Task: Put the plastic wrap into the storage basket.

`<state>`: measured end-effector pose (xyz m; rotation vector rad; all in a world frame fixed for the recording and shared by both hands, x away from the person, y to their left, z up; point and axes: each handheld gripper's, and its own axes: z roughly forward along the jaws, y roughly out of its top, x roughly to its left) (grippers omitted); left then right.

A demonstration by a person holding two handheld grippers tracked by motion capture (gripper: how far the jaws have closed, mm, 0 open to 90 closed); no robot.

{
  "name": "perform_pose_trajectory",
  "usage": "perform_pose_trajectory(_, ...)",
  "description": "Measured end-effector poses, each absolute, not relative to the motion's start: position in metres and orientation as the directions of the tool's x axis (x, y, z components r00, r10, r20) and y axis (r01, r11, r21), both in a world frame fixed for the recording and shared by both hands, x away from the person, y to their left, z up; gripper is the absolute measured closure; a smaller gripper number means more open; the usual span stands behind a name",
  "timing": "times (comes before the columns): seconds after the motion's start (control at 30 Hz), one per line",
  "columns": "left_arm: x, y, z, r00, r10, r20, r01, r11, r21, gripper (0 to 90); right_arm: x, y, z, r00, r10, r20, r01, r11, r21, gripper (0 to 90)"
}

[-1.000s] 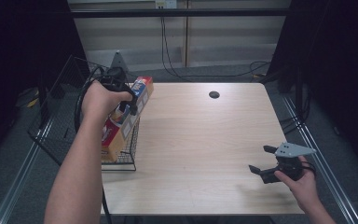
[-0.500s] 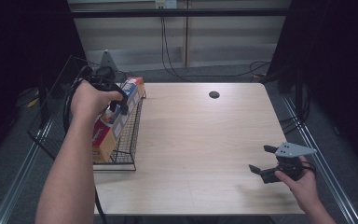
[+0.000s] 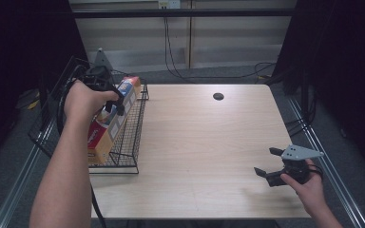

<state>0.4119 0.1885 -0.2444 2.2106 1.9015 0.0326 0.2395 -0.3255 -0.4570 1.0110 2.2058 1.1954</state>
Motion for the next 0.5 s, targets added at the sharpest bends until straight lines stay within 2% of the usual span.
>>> perform_pose_trajectory(0.5,0.412,0.206,-0.236,0.118,0.987,-0.108,0.974,-0.094,0.206,43.7,0.240,-0.324,-0.457,-0.645,0.764,-0.025,0.398,0.363,0.843,4.9)
